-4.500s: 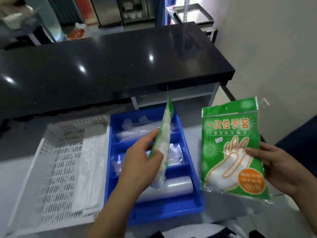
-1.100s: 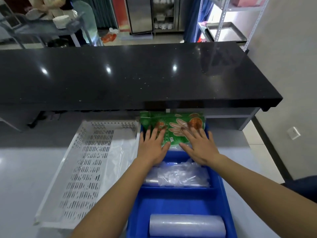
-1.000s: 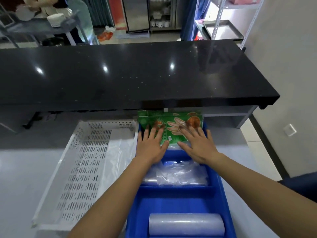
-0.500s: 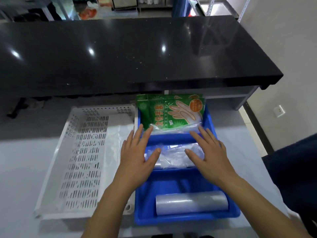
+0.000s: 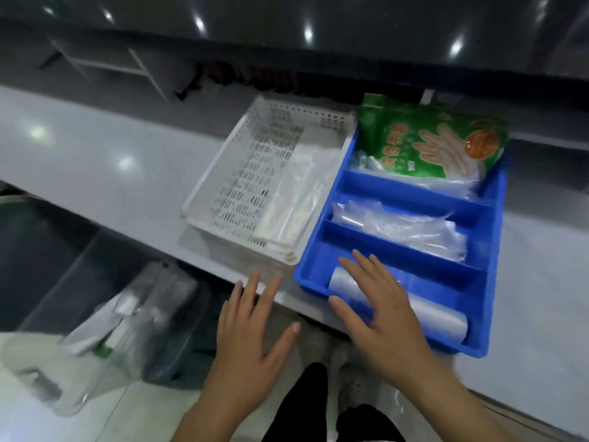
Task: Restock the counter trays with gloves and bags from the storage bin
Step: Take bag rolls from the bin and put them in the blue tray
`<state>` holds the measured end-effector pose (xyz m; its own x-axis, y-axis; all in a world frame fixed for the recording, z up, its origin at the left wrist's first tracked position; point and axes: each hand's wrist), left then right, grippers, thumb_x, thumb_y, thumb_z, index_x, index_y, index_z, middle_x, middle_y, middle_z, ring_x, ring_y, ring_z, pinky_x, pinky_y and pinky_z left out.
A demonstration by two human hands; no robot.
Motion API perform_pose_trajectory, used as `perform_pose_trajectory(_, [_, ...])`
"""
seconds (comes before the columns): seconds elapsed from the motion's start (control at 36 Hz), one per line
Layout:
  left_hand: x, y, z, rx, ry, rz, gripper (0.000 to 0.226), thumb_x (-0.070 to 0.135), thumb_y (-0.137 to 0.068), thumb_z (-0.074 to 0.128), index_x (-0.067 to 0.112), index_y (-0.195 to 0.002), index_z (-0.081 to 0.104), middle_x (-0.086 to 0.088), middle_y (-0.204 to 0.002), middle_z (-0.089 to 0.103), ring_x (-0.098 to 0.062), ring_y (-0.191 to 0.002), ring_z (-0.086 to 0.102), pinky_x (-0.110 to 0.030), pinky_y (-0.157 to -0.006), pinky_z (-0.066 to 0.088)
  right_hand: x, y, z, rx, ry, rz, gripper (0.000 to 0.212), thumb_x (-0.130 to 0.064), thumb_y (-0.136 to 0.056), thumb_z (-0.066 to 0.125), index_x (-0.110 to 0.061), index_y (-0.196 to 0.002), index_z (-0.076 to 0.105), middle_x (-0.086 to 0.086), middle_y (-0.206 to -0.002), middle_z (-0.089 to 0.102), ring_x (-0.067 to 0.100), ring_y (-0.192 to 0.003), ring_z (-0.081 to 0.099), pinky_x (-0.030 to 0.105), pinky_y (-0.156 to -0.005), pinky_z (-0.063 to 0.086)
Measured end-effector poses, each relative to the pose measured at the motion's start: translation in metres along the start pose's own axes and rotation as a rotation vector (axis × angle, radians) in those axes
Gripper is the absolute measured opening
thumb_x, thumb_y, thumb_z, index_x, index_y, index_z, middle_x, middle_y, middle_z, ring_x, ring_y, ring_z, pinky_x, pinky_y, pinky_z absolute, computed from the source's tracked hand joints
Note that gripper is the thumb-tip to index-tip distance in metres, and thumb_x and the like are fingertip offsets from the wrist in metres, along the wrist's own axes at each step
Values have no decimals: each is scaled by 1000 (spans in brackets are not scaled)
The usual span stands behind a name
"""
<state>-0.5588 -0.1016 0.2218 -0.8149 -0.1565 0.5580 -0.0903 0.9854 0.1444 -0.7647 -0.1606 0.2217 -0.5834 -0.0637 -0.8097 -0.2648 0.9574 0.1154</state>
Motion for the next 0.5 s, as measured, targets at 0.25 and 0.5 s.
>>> perform_pose_trajectory(0.25, [-83,106,-39,38,30,-453,71,81,-79,29,63,-143,7,30,-157,-12,-6,-150,-8,-40,-122,10,-70,7,84,-468,248,-273,63,-69,-90,38,-48,-148,26,-25,-157,7,8,-150,-6,41,-122,4])
perform_pose_trajectory(0.5, [-175,151,-56,23,125,-552,71,70,-90,40,53,-151,8,22,-163,-7,-9,-151,-7,-43,-123,6,-105,25,198,-791,414,-329,67,-72,-87,39,-49,-148,23,-18,-162,12,10,-150,6,43,-120,17])
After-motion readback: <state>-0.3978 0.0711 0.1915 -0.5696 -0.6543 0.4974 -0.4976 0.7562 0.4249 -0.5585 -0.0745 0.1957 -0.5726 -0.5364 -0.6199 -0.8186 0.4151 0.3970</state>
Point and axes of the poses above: each hand's wrist, its own y-axis away from the middle knuckle, its own z-axis out of the palm, x = y × z
